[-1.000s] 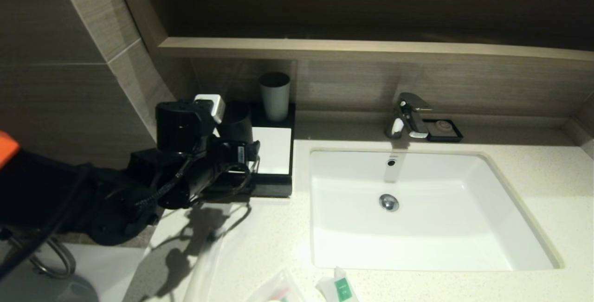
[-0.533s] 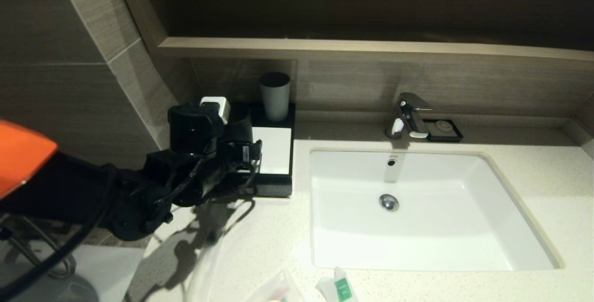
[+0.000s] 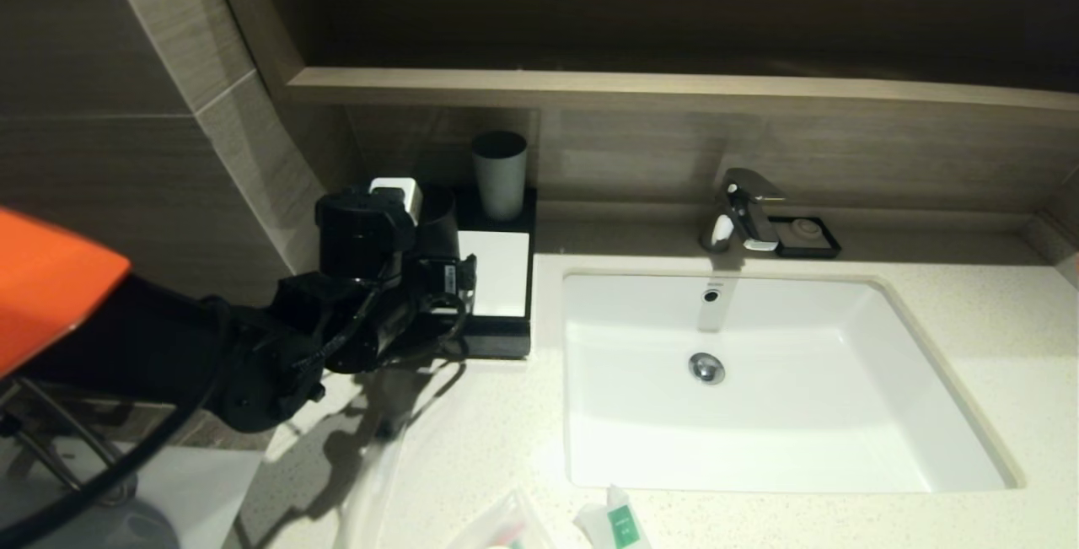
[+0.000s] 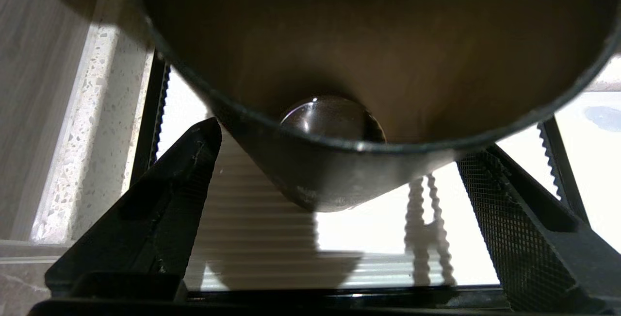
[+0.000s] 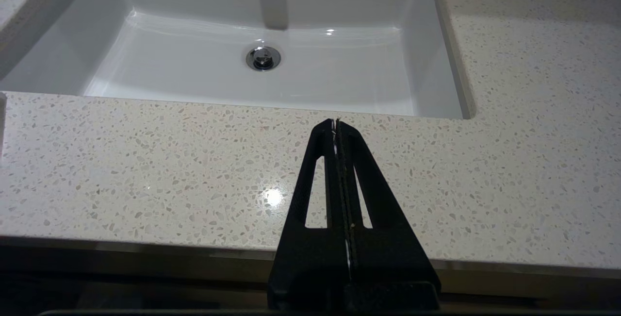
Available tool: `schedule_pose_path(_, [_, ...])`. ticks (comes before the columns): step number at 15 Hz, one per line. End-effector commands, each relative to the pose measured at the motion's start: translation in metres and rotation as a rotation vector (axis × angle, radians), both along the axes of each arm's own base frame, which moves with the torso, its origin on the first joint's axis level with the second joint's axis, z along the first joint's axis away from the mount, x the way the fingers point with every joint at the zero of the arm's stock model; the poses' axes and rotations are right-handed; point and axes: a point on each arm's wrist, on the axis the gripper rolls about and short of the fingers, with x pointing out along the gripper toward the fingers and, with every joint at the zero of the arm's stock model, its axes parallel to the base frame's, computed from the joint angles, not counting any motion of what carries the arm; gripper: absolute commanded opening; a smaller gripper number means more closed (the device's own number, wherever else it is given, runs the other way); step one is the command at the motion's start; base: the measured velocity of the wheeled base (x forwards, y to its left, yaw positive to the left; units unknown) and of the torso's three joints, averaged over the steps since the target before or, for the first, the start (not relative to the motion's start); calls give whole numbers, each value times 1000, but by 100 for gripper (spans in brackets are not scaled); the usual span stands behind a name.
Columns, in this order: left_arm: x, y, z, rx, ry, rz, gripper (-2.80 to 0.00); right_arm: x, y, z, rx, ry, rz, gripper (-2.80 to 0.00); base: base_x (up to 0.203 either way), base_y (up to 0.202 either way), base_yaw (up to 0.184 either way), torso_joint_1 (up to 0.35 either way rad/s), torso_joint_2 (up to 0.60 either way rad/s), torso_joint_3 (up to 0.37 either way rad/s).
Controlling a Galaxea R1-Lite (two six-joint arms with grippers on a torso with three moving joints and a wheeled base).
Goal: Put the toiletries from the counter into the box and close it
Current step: Pick up the cup
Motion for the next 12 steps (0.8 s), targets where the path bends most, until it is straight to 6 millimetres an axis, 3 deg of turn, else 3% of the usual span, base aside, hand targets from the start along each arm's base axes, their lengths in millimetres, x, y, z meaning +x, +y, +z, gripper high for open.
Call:
schedule_pose_path(1, [1,-1,1,-4,-7,3,0,0,0,0,0,1,1,-280,0,0,0,0,0,0])
schedule_pose_path(12, [10,-5,0,-11,-55,37,0,0,0,0,0,0,0,-280,0,0,0,0,0,0])
